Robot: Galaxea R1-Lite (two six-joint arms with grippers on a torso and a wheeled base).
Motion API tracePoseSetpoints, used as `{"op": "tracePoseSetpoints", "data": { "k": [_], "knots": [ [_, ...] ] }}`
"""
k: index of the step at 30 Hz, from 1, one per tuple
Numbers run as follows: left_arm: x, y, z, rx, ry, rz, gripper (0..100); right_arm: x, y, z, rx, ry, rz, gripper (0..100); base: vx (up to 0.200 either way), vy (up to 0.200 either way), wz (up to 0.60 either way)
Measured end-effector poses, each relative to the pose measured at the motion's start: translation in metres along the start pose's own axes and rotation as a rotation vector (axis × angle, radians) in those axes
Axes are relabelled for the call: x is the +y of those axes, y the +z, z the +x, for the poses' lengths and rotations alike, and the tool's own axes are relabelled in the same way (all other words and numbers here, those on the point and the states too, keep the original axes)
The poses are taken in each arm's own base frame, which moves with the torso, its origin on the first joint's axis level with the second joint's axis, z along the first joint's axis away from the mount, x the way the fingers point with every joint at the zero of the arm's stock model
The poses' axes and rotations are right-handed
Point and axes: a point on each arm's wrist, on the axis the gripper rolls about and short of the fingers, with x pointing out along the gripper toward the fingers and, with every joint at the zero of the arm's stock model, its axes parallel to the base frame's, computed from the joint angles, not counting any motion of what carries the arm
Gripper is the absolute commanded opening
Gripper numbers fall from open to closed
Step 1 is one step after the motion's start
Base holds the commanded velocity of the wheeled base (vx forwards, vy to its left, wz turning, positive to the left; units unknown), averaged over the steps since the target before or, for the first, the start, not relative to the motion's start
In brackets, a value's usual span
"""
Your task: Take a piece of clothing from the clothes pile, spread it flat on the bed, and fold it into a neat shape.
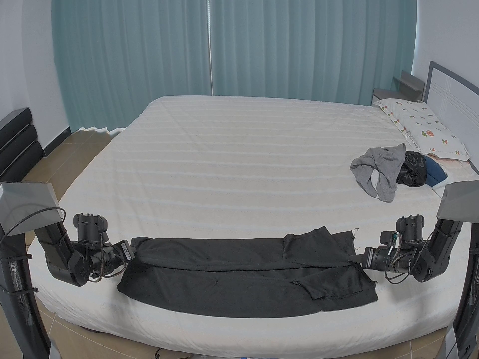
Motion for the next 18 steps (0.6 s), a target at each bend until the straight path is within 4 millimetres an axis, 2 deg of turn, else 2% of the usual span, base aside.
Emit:
{"op": "tracePoseSetpoints", "data": {
  "k": [9, 18],
  "knots": [
    [0.000, 0.005, -0.002, -0.018, -0.004, -0.025, 100, 0.001, 0.018, -0.008, -0.061, 0.034, 0.095, 100, 0.000, 0.000, 0.00],
    [-0.011, 0.028, 0.003, -0.070, -0.085, -0.123, 100, 0.004, 0.036, -0.006, -0.119, 0.065, 0.223, 100, 0.000, 0.000, 0.00]
  ]
}}
